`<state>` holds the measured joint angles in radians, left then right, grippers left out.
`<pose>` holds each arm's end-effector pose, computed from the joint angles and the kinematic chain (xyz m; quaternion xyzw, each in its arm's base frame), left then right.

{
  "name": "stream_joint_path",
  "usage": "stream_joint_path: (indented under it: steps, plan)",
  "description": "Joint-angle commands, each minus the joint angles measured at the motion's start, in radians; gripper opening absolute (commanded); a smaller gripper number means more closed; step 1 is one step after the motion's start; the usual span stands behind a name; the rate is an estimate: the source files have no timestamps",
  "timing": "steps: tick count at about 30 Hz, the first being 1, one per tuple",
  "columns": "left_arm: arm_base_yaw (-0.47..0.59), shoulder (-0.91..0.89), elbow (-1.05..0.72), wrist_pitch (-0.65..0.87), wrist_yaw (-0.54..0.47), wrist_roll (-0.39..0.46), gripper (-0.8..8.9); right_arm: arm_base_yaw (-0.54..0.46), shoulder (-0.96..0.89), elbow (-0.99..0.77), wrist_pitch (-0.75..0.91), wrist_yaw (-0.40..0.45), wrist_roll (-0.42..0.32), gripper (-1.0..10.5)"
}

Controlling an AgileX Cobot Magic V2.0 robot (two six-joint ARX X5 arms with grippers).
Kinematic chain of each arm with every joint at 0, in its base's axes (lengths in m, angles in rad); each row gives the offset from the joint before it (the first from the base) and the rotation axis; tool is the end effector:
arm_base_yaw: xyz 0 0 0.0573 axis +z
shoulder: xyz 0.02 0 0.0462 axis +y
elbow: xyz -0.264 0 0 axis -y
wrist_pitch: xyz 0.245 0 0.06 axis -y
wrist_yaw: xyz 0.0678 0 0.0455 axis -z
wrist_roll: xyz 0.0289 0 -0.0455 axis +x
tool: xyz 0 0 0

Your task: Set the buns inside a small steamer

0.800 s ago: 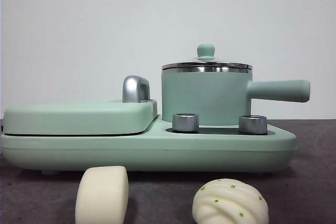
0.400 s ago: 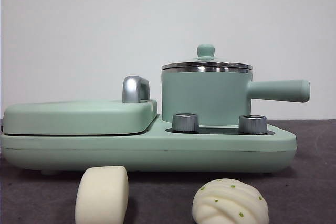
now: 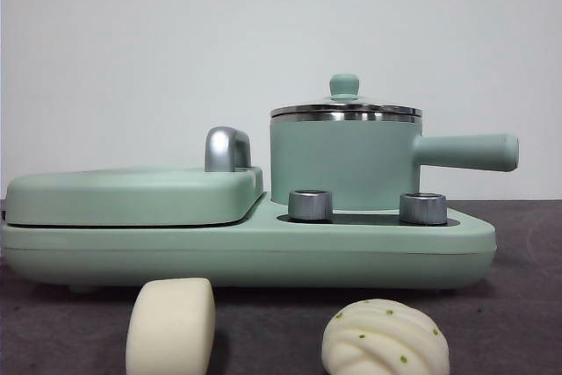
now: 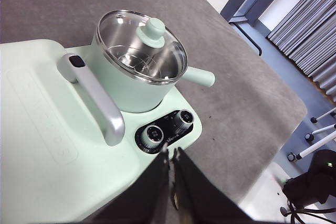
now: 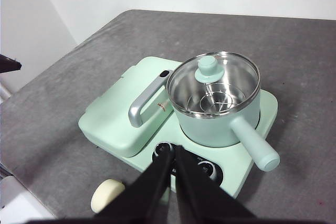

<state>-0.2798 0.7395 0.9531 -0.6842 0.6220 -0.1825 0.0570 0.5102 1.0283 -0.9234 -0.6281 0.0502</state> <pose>0.1232 -0.0529 0.3506 -0.1193 0.2674 -0.4011 0.8680 0.0555 0.0202 0.3699 0.0798 0.2013 0.3241 0.9209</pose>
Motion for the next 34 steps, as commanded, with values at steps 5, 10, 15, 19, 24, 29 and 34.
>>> stream_joint_path:
  steps: [5,10,15,19,24,29,34]
  plan:
    - [-0.003,0.006,0.023,0.003,0.006,0.017,0.3,0.002,0.005,0.018,0.007,0.0,-0.013,3.2]
    - [-0.003,0.006,0.023,0.006,0.006,0.017,1.44,0.002,0.005,0.018,0.006,-0.001,-0.013,4.4]
    - [-0.003,0.006,0.023,0.022,0.006,0.014,3.25,0.002,0.005,0.018,0.006,-0.002,-0.013,4.4]
    - [-0.003,0.006,0.023,0.027,0.006,-0.033,3.44,0.002,0.005,0.018,0.006,-0.002,-0.013,4.4]
    - [-0.003,0.021,0.023,0.027,0.006,-0.04,3.45,0.002,0.005,0.018,0.007,-0.002,-0.013,4.4]
    - [-0.031,0.083,0.033,0.026,0.007,-0.04,3.96,0.002,0.005,0.018,0.01,-0.002,-0.013,4.4]
    - [-0.082,0.212,0.095,0.035,0.006,-0.019,4.12,0.002,0.005,0.018,0.01,-0.002,-0.013,4.4]
